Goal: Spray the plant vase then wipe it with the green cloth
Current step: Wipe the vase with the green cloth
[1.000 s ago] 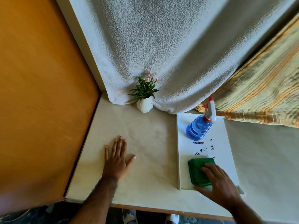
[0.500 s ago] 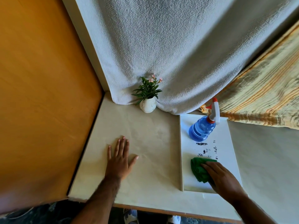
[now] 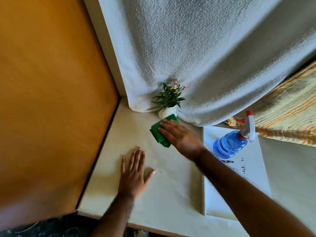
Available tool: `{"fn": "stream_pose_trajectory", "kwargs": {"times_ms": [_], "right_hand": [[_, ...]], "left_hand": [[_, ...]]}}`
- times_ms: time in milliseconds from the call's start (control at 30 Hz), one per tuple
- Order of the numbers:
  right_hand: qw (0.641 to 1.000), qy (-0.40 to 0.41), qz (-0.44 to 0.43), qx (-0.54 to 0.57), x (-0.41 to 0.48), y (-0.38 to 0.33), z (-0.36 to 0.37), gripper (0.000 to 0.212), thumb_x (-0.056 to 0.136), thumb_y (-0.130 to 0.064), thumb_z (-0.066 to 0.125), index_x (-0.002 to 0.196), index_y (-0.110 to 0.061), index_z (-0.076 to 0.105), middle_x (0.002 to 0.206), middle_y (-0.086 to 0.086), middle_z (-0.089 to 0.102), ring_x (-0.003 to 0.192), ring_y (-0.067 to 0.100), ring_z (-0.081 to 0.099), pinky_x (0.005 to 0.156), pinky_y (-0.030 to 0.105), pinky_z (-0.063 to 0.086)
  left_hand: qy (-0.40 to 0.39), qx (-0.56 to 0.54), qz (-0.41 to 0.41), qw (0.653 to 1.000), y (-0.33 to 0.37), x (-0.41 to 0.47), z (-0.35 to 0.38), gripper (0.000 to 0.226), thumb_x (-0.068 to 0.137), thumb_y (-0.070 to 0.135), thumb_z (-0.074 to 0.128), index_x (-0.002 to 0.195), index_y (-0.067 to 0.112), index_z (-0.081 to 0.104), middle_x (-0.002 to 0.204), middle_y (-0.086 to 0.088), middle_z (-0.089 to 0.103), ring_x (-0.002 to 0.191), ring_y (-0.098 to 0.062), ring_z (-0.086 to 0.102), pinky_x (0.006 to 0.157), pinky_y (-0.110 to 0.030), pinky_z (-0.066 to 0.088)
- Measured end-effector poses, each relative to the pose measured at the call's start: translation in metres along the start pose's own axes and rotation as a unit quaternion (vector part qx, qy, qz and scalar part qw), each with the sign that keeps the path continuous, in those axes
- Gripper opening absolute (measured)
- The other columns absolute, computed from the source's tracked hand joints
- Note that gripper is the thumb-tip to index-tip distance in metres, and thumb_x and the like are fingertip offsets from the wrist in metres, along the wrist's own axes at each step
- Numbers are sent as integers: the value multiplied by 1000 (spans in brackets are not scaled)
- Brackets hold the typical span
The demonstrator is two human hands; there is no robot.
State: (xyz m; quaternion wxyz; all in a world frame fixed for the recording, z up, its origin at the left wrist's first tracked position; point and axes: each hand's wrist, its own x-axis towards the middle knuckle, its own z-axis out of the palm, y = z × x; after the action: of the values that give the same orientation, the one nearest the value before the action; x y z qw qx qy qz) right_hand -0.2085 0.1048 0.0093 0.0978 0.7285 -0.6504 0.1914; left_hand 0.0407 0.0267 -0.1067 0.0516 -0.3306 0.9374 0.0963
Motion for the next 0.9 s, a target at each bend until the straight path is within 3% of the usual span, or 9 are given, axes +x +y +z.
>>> {"fn": "stream_pose_trajectory", "kwargs": {"times_ms": [133,333,600,767,900], "right_hand": [[997,-8,-73,-25,32,19,17,37,88,8,73,124,6,69,130,26,67,123,42,62,101,55,52],[996,-33,-80,-16,46,42,30,37,78,11,82,115,7,73,122,27,71,113,44,68,94,57,56],[993,-75,-72,51,35,55,64,43,71,15,85,112,9,73,125,32,67,117,50,63,101,57,44],[986,-113,-26,118,28,45,83,46,78,21,74,122,9,69,131,33,63,124,53,57,102,62,49],[975,-155,16,160,30,42,73,69,68,32,53,130,6,65,140,29,57,136,50,47,107,62,45]], "left_hand": [[9,5,-1,1000,-4,1,5,90,97,76,21,164,16,13,173,-8,17,160,-28,14,126,-63,25],[22,0,4,1000,-6,2,9,89,98,75,26,164,16,13,174,-8,18,160,-27,16,125,-63,26],[35,-2,2,999,-8,3,14,91,97,75,30,164,18,11,175,-5,16,161,-24,13,126,-62,23],[36,-2,1,999,-10,3,16,90,97,75,30,164,18,11,175,-6,15,161,-24,14,126,-62,22],[30,-1,0,1000,-10,2,15,91,97,75,30,164,18,10,175,-6,14,161,-24,13,126,-63,23]]}}
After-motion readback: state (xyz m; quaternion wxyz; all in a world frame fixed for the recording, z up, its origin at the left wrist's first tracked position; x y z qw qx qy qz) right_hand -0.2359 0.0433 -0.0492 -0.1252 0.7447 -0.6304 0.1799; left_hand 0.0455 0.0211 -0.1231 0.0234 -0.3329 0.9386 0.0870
